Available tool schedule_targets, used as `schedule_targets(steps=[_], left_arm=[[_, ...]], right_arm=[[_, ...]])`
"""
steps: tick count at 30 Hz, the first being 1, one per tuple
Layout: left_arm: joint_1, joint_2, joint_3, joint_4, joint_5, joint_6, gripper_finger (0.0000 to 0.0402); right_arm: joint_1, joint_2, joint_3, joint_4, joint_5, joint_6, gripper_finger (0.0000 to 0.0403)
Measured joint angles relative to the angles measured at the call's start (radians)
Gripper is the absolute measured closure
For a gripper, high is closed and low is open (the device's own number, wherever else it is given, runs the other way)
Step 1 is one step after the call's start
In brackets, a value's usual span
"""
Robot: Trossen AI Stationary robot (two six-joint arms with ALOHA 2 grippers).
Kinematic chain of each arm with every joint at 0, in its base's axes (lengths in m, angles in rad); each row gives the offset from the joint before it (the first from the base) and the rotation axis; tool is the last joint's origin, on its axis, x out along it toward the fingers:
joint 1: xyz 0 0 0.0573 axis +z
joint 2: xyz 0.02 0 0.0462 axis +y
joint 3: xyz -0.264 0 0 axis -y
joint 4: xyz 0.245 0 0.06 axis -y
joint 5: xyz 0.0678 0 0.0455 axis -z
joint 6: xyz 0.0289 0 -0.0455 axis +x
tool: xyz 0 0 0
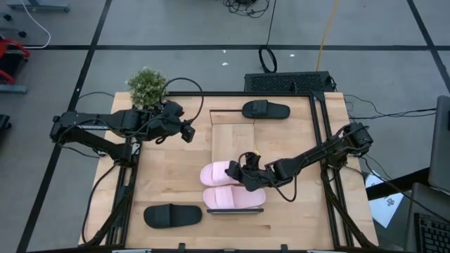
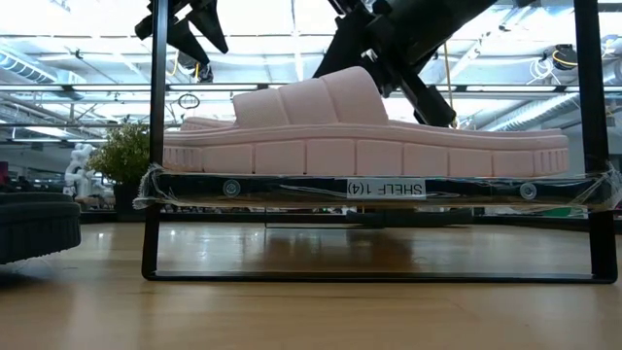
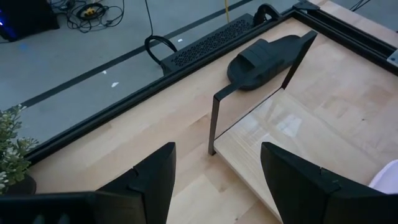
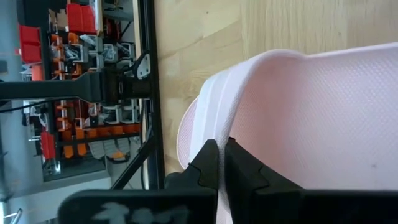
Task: Pick and place slides into the shelf
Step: Put the pink slipper on the shelf
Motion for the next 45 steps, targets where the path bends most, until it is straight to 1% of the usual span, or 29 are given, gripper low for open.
schedule_targets(steps=[8,27,37,45], left_arm=[[0.000,0.000,0.000,0.000,0.000,0.002,0.0172],[0.000,0.000,0.000,0.000,0.000,0.012,0.0172],[0.000,0.000,0.000,0.000,-0.004,0.018,0.0172],[0.000,0.000,0.000,0.000,-0.005,0.019,0.0172]], right_arm=[[0.024,0.000,0.000,-0.023,0.024,0.057,0.0403],[0.035,0.000,0.000,-0.026,0.028,0.082,0.0403],[0.018,0.000,0.000,-0.050,0.020,0.075,0.0403],[0.036,0.000,0.000,-0.047,0.047,0.131,0.0403]])
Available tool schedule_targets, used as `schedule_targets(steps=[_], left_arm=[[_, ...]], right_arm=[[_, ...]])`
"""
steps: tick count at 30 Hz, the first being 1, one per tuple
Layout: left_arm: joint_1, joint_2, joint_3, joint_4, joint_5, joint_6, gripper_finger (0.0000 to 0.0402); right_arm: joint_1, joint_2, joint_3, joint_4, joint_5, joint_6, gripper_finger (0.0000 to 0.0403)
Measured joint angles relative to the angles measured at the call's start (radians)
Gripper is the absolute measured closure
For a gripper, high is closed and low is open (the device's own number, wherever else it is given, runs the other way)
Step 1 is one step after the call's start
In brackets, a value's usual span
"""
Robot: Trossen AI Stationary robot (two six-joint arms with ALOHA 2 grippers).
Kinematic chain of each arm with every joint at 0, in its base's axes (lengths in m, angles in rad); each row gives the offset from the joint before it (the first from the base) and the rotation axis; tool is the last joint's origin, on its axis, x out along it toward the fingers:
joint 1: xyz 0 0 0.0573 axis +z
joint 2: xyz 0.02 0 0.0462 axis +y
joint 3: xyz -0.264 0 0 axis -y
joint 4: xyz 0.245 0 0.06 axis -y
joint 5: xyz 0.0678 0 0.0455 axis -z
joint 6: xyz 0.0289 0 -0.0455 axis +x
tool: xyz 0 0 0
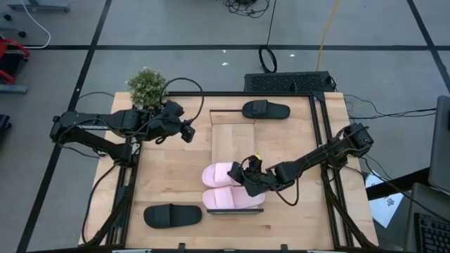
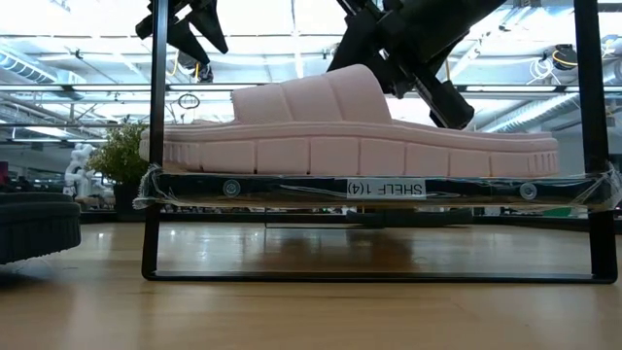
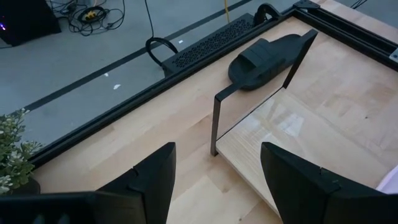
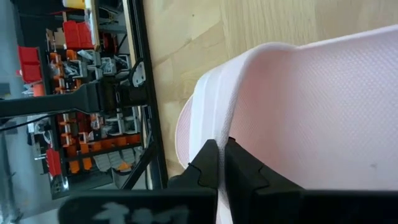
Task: Pick and place slides into the shelf
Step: Put the pink slipper on the shelf
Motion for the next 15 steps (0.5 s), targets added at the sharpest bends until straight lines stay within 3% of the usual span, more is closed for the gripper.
schedule_targets(steps=[15], left_arm=[[0.013,0.000,0.000,0.000,-0.005,0.022,0.0172]], right_arm=[[0.004,0.000,0.000,0.024,0.027,0.046,0.0403]])
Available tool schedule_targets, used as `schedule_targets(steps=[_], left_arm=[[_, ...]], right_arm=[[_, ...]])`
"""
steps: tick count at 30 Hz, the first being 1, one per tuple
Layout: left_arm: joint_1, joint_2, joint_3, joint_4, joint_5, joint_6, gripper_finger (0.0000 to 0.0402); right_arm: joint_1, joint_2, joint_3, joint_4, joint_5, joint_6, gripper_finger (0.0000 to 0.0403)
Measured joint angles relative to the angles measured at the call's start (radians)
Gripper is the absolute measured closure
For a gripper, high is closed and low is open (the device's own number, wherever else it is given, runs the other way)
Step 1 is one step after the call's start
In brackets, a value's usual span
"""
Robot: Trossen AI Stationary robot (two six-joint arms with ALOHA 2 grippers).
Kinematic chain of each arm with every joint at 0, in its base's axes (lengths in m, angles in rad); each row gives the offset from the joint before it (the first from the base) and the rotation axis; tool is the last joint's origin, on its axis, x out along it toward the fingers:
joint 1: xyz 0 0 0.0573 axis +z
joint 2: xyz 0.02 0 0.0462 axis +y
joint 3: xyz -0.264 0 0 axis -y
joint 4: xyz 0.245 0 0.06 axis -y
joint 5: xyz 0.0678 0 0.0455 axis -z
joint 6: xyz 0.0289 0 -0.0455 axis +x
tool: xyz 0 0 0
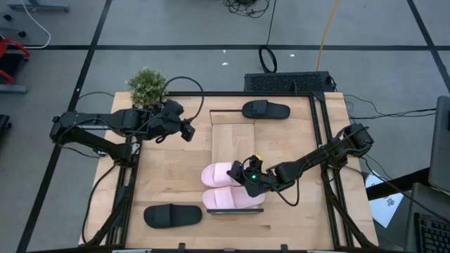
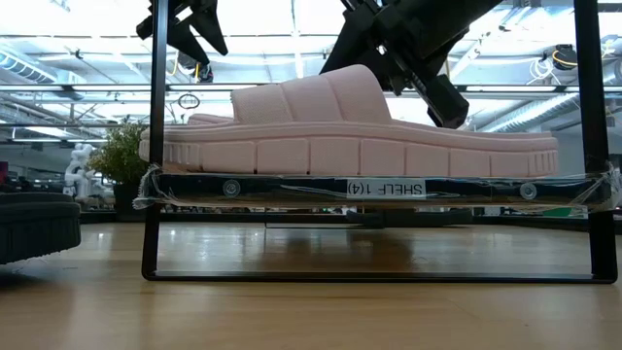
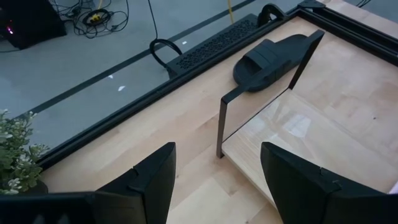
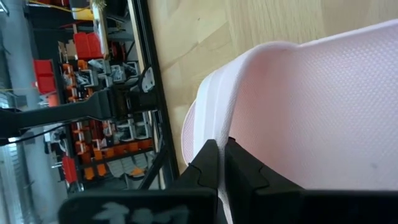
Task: Pick and place slides into the shelf
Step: Put the pink slipper on the shelf
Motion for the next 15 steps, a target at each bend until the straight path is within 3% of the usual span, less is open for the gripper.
schedule_targets(steps=[15], left_arm=[[0.000,0.000,0.000,0.000,0.000,0.015,0.0172]], right_arm=[[0.000,0.000,0.000,-0.090,-0.007,0.076,0.0403]])
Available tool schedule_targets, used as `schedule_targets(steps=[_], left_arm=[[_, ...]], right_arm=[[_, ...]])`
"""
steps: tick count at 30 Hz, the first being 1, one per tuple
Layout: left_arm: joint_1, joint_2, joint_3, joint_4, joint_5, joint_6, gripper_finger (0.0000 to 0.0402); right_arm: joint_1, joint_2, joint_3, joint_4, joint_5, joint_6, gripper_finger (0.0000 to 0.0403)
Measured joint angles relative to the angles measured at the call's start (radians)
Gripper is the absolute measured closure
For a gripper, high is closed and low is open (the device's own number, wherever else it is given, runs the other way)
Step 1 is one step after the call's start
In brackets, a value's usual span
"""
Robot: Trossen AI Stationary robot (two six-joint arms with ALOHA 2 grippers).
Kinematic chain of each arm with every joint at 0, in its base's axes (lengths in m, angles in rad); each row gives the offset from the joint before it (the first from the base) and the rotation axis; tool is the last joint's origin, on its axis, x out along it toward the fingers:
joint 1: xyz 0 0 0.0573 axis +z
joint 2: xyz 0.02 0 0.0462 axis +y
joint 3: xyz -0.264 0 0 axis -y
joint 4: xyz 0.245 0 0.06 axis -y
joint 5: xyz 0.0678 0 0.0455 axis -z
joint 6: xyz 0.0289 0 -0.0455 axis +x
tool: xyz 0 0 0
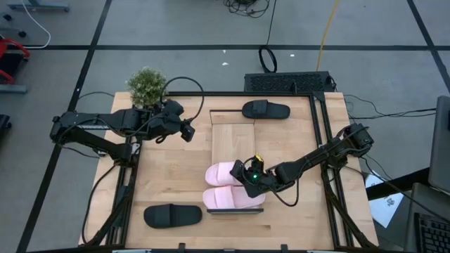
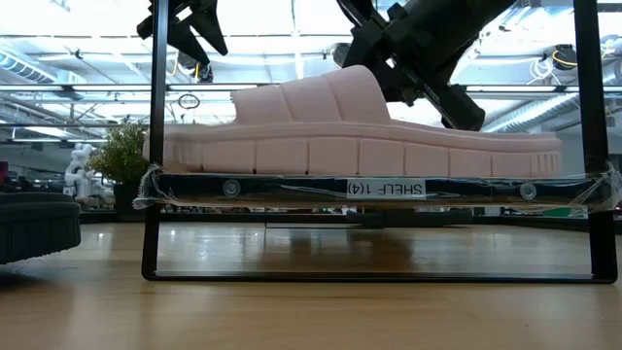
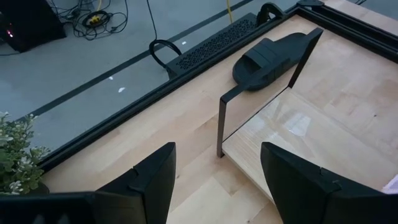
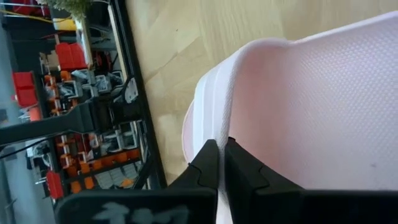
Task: Pick and place slides into the shelf
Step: Put the pink slipper on the shelf
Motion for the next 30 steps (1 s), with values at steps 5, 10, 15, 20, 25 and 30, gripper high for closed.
schedule_targets(steps=[5,10,15,20,25,30], left_arm=[[0.000,0.000,0.000,0.000,0.000,0.008,0.0172],[0.000,0.000,0.000,0.000,0.000,0.008,0.0172],[0.000,0.000,0.000,0.009,0.000,0.008,0.0172],[0.000,0.000,0.000,0.050,0.003,0.028,0.0172],[0.000,0.000,0.000,0.075,0.010,0.050,0.0172],[0.000,0.000,0.000,0.074,0.010,0.051,0.0172]], right_arm=[[0.000,0.000,0.000,0.008,-0.005,-0.001,0.0403],[0.006,0.000,0.000,0.028,-0.011,0.006,0.0403],[0.011,0.000,0.000,0.037,-0.020,0.028,0.0403],[-0.003,0.000,0.000,0.033,-0.021,0.014,0.0403],[-0.037,0.000,0.000,0.050,-0.030,-0.038,0.0403],[-0.067,0.000,0.000,0.073,-0.060,-0.090,0.0403]])
